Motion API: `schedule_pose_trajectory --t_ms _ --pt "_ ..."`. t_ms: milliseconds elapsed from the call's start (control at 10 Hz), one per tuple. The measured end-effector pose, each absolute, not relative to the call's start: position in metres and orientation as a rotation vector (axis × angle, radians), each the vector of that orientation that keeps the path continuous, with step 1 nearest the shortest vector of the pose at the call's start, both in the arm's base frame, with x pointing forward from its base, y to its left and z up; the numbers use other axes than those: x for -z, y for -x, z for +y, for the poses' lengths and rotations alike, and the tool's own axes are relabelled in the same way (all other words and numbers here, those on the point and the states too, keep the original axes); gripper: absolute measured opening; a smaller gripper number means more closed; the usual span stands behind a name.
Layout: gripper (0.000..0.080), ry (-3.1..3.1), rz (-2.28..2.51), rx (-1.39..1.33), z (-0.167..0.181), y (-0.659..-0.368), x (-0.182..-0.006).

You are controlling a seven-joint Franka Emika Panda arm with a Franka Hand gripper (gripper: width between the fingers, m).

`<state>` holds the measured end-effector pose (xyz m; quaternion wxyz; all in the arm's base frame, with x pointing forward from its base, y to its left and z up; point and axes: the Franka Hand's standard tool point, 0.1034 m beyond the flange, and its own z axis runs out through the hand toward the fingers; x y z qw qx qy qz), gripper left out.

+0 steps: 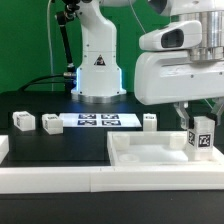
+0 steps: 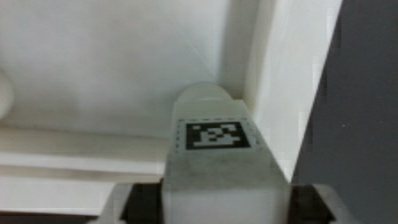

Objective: Assemble square table

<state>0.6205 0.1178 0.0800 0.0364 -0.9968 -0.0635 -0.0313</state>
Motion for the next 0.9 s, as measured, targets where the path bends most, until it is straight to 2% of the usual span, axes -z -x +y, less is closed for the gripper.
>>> schedule_pose_trajectory --t_ms 900 --pt "0.0297 2.892 1.016 0.06 0.098 -0.622 -0.08"
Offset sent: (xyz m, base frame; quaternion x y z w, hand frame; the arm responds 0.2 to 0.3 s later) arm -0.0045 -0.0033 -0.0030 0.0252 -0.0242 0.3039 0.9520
